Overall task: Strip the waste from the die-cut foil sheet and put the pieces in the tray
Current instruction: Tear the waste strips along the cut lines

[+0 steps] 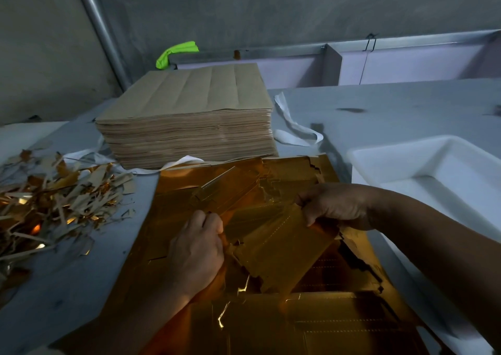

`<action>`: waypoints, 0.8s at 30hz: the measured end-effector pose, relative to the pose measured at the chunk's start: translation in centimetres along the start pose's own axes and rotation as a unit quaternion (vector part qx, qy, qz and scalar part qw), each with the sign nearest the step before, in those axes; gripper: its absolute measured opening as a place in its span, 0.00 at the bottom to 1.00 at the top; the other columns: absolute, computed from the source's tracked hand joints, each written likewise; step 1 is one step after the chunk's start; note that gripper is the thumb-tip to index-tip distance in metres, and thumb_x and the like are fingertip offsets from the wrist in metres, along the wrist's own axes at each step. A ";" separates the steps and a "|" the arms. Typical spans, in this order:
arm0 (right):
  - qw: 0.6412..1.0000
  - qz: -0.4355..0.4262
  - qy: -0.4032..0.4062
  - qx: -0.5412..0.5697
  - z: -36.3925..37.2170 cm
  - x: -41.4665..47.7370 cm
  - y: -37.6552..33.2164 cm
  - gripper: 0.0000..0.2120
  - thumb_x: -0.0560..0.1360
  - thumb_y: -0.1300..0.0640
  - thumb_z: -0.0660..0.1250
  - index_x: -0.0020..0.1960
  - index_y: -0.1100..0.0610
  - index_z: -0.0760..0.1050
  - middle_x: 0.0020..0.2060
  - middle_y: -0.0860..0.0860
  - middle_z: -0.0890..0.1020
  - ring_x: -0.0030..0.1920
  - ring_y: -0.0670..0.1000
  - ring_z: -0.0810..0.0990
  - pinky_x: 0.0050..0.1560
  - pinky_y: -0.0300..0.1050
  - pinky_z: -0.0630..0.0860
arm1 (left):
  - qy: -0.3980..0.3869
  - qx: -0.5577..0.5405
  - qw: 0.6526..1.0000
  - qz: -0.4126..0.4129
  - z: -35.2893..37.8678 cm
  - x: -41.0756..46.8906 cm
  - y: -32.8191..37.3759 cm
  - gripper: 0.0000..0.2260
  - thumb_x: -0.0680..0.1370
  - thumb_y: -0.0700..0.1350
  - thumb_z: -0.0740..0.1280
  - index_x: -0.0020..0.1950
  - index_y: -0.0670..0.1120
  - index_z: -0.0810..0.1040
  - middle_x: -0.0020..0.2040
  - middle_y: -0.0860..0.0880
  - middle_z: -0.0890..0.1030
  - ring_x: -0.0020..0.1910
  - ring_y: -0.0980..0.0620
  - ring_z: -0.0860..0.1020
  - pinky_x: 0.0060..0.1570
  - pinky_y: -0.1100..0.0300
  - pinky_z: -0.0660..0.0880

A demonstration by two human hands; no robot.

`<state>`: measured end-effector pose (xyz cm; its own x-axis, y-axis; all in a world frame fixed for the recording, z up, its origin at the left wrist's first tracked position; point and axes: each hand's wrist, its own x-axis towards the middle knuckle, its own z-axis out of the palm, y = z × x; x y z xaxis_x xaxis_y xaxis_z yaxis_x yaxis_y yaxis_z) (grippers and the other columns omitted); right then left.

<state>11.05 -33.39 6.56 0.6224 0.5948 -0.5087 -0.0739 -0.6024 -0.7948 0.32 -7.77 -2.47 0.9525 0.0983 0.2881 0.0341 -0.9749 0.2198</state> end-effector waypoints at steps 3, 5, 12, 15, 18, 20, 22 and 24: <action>1.000 -0.006 0.004 0.005 0.1 0.0 0.0 0.07 0.74 0.65 0.65 0.48 0.56 0.77 0.43 0.54 0.82 0.43 0.52 0.81 0.37 0.41 0.76 | -0.009 0.002 1.000 -0.008 0.0 0.0 0.1 0.07 0.78 0.45 0.62 0.55 0.54 0.72 0.49 0.55 0.67 0.44 0.59 0.68 0.36 0.67 0.62; 1.000 -0.008 0.017 0.010 0.2 0.0 -0.1 0.05 0.74 0.64 0.65 0.48 0.56 0.76 0.41 0.53 0.82 0.40 0.51 0.81 0.34 0.40 0.76 | -0.012 0.002 1.000 -0.013 -0.2 0.0 0.1 0.07 0.79 0.46 0.62 0.56 0.55 0.71 0.50 0.56 0.66 0.45 0.60 0.68 0.37 0.68 0.61; 0.997 -0.005 0.068 0.024 0.4 0.3 -0.1 0.02 0.76 0.62 0.65 0.48 0.57 0.76 0.42 0.57 0.80 0.40 0.53 0.81 0.37 0.42 0.77 | 0.061 -0.068 0.995 0.035 -0.6 -0.4 0.6 0.09 0.81 0.41 0.59 0.55 0.46 0.79 0.48 0.54 0.71 0.36 0.60 0.69 0.33 0.70 0.61; 0.998 -0.007 0.060 0.023 0.5 0.4 -0.1 0.02 0.76 0.61 0.66 0.49 0.57 0.75 0.45 0.57 0.82 0.43 0.55 0.82 0.41 0.46 0.78 | 0.093 -0.140 0.982 0.085 -1.1 -0.6 0.8 0.20 0.81 0.50 0.51 0.50 0.43 0.80 0.44 0.51 0.74 0.34 0.60 0.70 0.31 0.68 0.64; 0.998 -0.011 0.058 0.025 0.6 0.5 0.0 0.03 0.76 0.61 0.67 0.49 0.58 0.75 0.42 0.55 0.82 0.40 0.52 0.83 0.38 0.44 0.78 | 0.077 -0.169 0.974 0.127 -1.2 -0.7 0.5 0.23 0.81 0.54 0.50 0.44 0.43 0.80 0.39 0.51 0.74 0.33 0.58 0.70 0.30 0.66 0.66; 0.998 -0.012 0.062 0.028 0.6 0.6 0.1 0.03 0.76 0.61 0.67 0.49 0.57 0.75 0.41 0.55 0.82 0.39 0.51 0.83 0.38 0.44 0.78 | 0.066 -0.176 0.972 0.140 -1.1 -0.7 0.3 0.23 0.81 0.56 0.52 0.42 0.44 0.79 0.38 0.51 0.73 0.31 0.58 0.70 0.28 0.66 0.65; 0.997 -0.014 0.066 0.031 0.6 0.7 0.2 0.02 0.76 0.60 0.68 0.47 0.56 0.74 0.38 0.53 0.82 0.37 0.49 0.83 0.36 0.42 0.78 | 0.056 -0.175 0.971 0.151 -1.0 -0.8 0.2 0.19 0.79 0.56 0.55 0.41 0.44 0.78 0.38 0.53 0.73 0.31 0.58 0.71 0.27 0.66 0.67; 0.997 -0.014 0.065 0.032 0.6 0.7 0.2 0.02 0.76 0.60 0.68 0.46 0.56 0.75 0.38 0.52 0.82 0.37 0.49 0.83 0.35 0.42 0.78 | 0.049 -0.169 0.972 0.156 -0.9 -0.8 0.1 0.18 0.78 0.55 0.57 0.41 0.45 0.78 0.37 0.54 0.72 0.31 0.60 0.70 0.27 0.67 0.66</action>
<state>11.02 -32.78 5.82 0.7209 0.5341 -0.4416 -0.1015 -0.5489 -0.8297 -0.71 -7.80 -1.85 0.8667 -0.1573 0.4734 -0.3689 -0.8409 0.3960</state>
